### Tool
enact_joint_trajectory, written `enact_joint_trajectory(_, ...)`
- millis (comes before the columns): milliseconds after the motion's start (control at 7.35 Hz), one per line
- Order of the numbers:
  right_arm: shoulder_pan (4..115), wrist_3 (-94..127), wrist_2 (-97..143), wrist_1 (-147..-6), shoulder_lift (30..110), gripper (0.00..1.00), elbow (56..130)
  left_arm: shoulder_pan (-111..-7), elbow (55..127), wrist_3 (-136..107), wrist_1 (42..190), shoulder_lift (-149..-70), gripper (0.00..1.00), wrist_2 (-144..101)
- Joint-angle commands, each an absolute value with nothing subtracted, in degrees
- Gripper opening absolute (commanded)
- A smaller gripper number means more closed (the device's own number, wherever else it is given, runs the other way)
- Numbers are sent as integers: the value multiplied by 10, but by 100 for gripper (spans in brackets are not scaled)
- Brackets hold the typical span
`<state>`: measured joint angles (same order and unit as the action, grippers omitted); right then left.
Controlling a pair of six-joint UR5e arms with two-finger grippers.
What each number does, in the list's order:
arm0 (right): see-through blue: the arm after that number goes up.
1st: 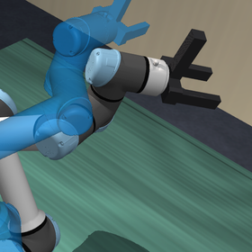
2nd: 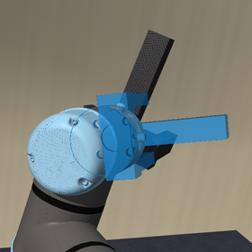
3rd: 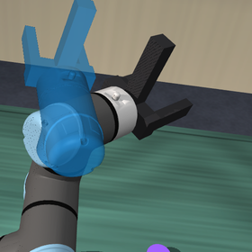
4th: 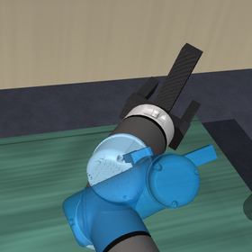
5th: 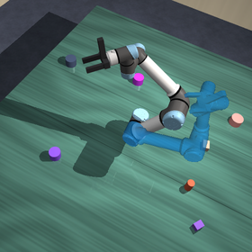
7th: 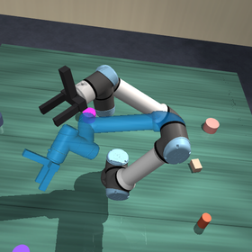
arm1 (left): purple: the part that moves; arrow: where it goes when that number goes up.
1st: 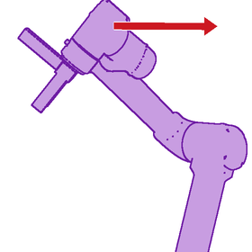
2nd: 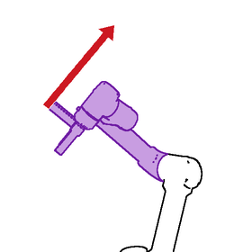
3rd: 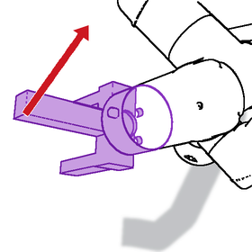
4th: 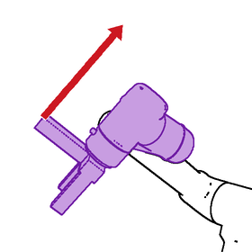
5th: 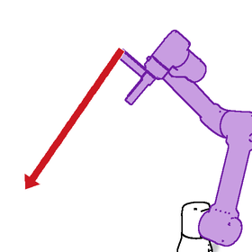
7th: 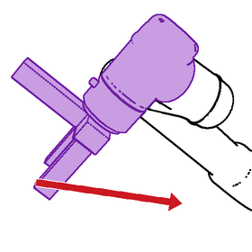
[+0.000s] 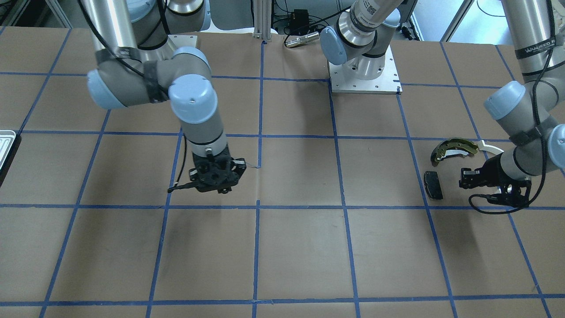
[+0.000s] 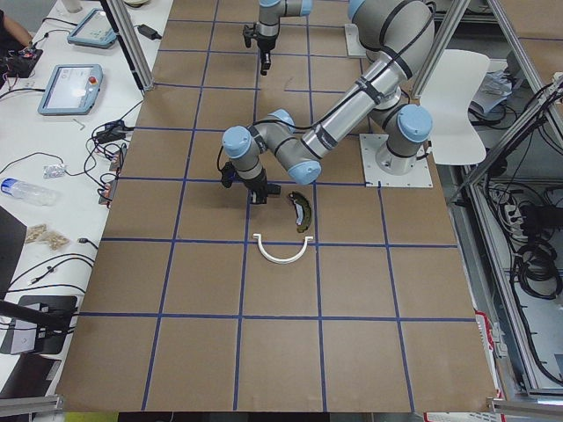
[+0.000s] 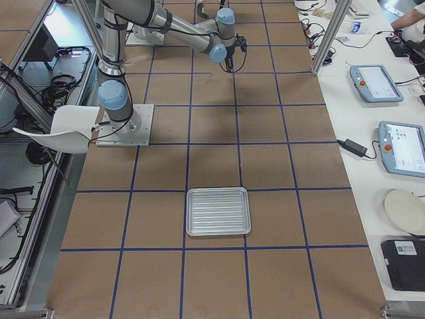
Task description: Place bearing gear from tray to pile
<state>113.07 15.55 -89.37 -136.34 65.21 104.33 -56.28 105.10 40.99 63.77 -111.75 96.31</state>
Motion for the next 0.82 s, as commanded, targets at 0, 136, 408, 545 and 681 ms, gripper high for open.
enact_joint_trajectory(0, 1192, 211, -897, -1362, 601, 20, 980, -561, 1084, 413, 627, -1114, 0, 962)
enact_joint_trajectory(136, 1192, 247, -893, -1363, 594, 86, 980, -561, 1085, 414, 614, -1121, 0, 975)
enact_joint_trajectory(408, 1130, 232, -896, -1325, 607, 100, 954, -561, 1085, 414, 598, -1124, 0, 1004)
enact_joint_trajectory(545, 1069, 159, -895, -1246, 640, 100, 923, -561, 1085, 414, 598, -1123, 27, 1001)
enact_joint_trajectory(681, 1009, 77, -895, -1149, 688, 100, 894, -562, 1081, 414, 598, -1122, 77, 998)
